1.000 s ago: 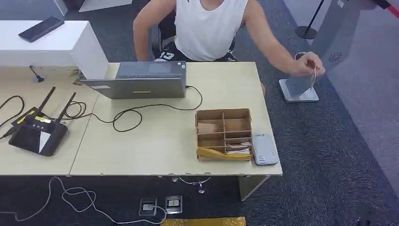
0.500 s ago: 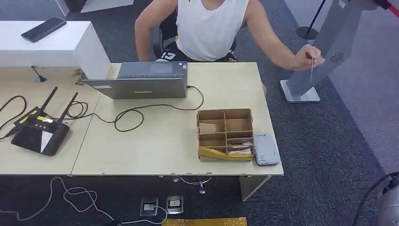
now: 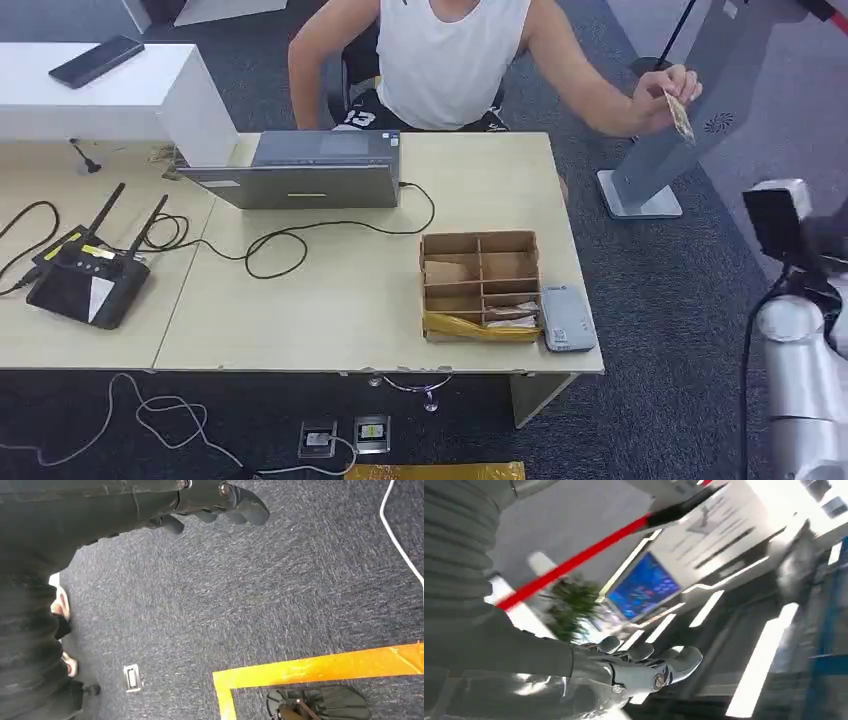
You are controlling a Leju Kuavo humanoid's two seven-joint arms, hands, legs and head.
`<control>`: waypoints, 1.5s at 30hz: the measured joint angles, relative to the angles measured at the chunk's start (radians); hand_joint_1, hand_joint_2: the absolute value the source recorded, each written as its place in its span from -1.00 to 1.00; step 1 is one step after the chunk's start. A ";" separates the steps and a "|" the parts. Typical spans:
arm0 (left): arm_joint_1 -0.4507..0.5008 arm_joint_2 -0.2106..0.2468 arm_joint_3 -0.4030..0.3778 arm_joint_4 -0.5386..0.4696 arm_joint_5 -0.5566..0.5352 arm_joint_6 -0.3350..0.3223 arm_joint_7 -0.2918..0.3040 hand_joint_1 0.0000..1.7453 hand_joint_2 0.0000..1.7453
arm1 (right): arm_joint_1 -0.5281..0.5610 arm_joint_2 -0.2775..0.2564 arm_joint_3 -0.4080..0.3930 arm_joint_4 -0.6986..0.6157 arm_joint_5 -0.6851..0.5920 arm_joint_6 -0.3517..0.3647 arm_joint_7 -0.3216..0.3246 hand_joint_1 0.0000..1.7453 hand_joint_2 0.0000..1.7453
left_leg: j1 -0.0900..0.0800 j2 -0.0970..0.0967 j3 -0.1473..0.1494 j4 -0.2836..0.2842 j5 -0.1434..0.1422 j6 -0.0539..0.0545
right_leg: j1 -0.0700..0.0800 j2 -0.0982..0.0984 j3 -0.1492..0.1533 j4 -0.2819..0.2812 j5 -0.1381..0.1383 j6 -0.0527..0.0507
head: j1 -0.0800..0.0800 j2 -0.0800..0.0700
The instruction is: Pass the card to the sensor for recognition and then transmit it.
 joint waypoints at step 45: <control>-0.004 -0.003 -0.043 0.000 -0.013 -0.019 0.003 -1.00 1.00 | -0.330 0.165 0.457 0.227 0.315 0.103 -0.123 1.00 1.00 | 0.000 -0.002 -0.001 0.000 0.001 -0.001 | 0.000 -0.002 -0.001 0.000 0.000 0.000 | 0.000 0.000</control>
